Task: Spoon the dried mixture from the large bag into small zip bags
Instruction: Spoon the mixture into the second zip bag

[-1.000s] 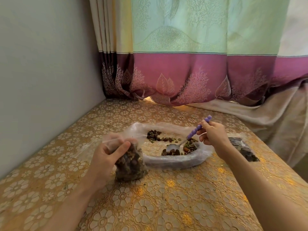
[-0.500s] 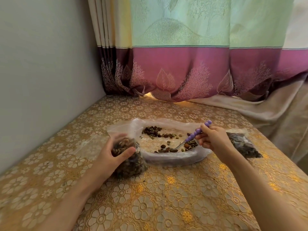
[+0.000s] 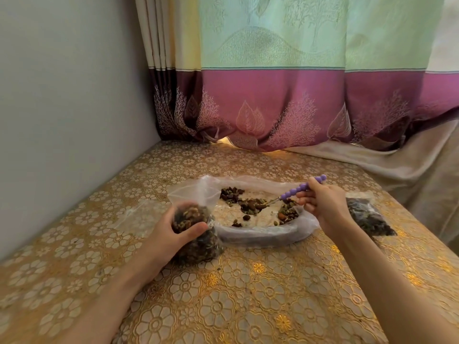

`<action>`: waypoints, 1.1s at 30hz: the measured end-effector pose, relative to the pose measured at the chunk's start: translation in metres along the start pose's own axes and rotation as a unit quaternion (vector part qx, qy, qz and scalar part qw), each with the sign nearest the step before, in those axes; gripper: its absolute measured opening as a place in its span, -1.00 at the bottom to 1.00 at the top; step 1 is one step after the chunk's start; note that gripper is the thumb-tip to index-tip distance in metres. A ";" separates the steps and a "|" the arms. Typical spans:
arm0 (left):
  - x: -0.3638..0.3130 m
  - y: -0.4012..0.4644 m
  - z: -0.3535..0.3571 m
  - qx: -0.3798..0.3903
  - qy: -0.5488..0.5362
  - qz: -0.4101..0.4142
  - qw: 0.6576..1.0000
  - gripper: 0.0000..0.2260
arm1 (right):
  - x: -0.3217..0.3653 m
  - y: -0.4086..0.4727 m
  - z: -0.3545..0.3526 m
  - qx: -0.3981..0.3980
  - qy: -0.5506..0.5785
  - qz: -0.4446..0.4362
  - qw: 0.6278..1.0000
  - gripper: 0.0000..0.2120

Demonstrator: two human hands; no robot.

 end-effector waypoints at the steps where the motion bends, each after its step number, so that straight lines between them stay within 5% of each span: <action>1: 0.000 0.000 0.000 0.000 -0.001 0.001 1.000 -0.43 | 0.005 0.000 0.002 -0.002 0.001 -0.013 1.000 -0.69; 6: 0.002 0.001 0.000 0.001 -0.014 0.005 1.000 -0.30 | 0.036 0.001 0.023 0.018 0.040 -0.051 0.998 -0.69; 26: 0.007 0.006 0.002 0.015 -0.036 0.004 0.999 -0.48 | 0.074 -0.047 0.119 0.231 0.054 -0.151 0.960 -0.76; 33: 0.003 0.003 0.003 0.025 -0.051 0.003 0.998 -0.47 | 0.076 -0.043 0.109 0.231 0.100 -0.148 0.957 -0.75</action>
Point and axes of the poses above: each hand's wrist, its own y-axis towards the middle knuckle, its own z-axis out of the palm, x = y × z, the point moved 9 cm from there along y, towards the middle knuckle, and after that the axes turned 2 degrees about -z, right-handed, at the moved point
